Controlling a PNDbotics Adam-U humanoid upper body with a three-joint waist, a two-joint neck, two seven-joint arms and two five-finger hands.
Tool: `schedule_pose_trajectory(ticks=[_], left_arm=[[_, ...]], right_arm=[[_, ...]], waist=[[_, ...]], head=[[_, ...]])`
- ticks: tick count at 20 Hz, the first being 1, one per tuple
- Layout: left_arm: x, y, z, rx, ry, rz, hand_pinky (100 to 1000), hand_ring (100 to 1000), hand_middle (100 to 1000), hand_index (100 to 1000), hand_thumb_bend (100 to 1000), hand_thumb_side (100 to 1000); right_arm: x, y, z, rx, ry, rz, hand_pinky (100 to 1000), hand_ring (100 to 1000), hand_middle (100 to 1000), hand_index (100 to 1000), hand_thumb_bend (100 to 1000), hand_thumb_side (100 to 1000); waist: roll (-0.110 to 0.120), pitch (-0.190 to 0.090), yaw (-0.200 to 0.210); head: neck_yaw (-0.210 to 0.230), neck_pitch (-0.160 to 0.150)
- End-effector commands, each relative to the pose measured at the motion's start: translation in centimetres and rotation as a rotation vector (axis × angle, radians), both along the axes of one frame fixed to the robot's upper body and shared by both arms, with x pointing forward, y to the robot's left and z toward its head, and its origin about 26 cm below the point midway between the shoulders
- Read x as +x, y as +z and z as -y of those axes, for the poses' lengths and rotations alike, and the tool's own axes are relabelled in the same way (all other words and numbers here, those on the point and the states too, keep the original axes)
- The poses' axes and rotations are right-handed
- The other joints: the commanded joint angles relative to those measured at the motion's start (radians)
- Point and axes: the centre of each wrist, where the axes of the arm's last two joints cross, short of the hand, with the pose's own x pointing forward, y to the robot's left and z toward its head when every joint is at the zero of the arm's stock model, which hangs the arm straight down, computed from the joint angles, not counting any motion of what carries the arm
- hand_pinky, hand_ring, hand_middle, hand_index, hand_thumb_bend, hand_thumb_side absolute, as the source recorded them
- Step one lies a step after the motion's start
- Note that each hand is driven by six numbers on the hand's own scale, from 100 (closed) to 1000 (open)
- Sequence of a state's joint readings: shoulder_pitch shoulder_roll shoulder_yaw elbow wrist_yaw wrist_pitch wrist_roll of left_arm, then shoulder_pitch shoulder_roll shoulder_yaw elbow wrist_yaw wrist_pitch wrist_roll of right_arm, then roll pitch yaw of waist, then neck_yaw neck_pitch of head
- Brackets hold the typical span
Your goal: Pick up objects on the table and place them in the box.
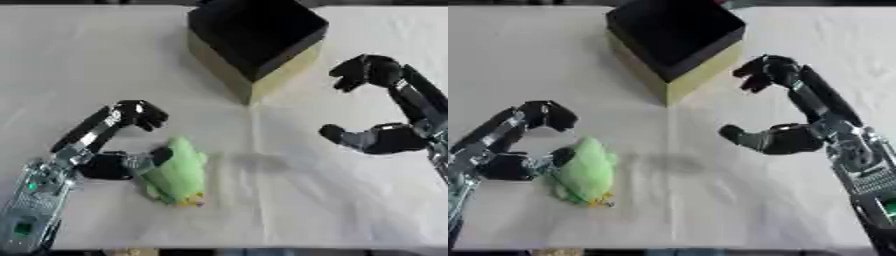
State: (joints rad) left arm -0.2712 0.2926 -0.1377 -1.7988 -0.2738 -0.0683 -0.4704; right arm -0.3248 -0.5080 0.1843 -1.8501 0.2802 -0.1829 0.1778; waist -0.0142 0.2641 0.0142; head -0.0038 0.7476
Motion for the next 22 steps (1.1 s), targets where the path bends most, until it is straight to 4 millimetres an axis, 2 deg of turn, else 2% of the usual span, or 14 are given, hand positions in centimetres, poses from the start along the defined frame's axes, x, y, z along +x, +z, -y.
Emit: schedule_pose_trajectory(ticks=[1, 15, 22], left_arm=[[0.0, 0.8, -0.4, 0.010, 0.009, 0.029, 724, 717, 689, 770, 483, 495], [-0.1, 1.1, -0.6, 0.030, 0.002, 0.037, 726, 719, 690, 770, 507, 492], [-0.3, 2.7, -2.0, 0.183, -0.042, 0.066, 730, 721, 693, 774, 533, 483]], right_arm=[[0.0, 0.9, 0.3, -0.014, -0.007, 0.029, 638, 665, 720, 786, 549, 361], [0.0, 0.8, 0.4, -0.015, -0.008, 0.028, 638, 665, 720, 785, 549, 363], [0.0, 0.9, 0.5, -0.022, -0.010, 0.030, 639, 665, 720, 785, 549, 364]], waist=[[0.000, -0.013, 0.000], [0.001, -0.013, -0.001], [0.009, -0.015, -0.008]], head=[[-0.002, -0.001], [0.002, -0.001], [0.005, 0.001]])
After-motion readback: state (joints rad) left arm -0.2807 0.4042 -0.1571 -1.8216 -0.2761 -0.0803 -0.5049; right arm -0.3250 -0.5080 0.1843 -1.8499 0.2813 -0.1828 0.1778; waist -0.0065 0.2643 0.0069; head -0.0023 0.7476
